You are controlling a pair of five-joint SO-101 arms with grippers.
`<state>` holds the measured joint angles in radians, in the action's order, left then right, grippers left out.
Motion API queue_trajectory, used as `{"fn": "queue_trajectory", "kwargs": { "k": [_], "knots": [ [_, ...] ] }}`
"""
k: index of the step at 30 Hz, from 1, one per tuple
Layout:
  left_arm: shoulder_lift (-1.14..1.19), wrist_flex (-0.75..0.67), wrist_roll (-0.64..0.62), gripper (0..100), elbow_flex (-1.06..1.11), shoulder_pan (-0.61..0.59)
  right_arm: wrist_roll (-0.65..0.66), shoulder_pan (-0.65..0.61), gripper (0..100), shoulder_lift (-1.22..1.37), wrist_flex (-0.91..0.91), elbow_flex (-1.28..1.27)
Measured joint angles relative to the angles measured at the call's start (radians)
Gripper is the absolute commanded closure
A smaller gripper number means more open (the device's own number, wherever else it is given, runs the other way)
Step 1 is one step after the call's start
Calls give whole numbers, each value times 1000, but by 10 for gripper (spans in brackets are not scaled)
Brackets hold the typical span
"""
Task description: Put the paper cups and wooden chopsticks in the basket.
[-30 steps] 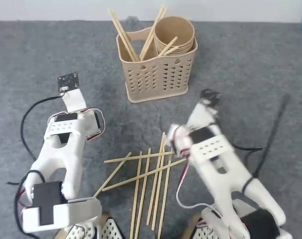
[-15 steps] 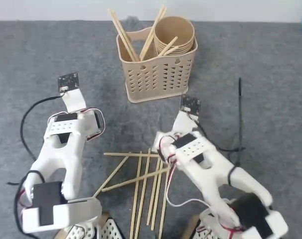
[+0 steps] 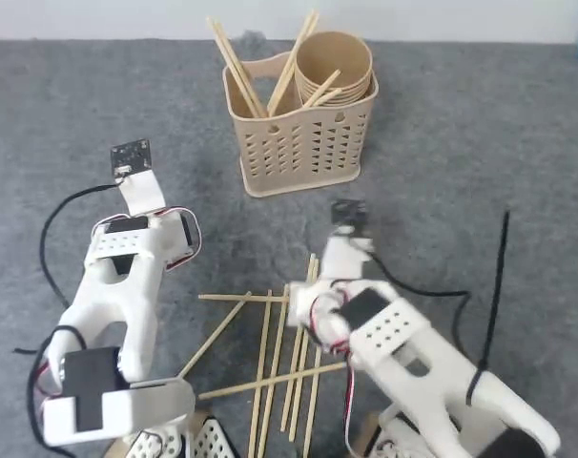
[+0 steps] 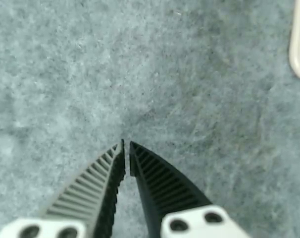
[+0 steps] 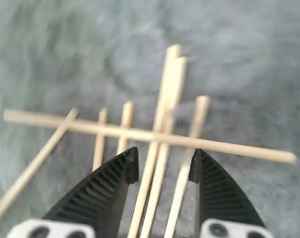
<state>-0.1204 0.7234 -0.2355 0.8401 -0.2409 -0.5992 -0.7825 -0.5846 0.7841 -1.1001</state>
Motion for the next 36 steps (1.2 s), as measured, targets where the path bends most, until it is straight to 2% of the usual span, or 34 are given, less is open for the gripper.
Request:
{"fn": "queue_trajectory", "kwargs": {
  "k": [4,7,10,15,21,28,36],
  "knots": [
    [0,0,0,987,0,0,285,-46,817,0,49,-8],
    [0,0,0,987,0,0,532,-25,815,0,66,-8],
    [0,0,0,987,0,0,694,25,750,0,71,-8],
    [0,0,0,987,0,0,764,29,612,0,133,2],
    [0,0,0,987,0,0,839,29,616,2,72,40],
    [8,0,-5,987,-49,-69,845,-95,764,147,-124,40],
    [8,-17,-5,987,-55,-91,847,-87,708,305,-301,41]
  ]
}}
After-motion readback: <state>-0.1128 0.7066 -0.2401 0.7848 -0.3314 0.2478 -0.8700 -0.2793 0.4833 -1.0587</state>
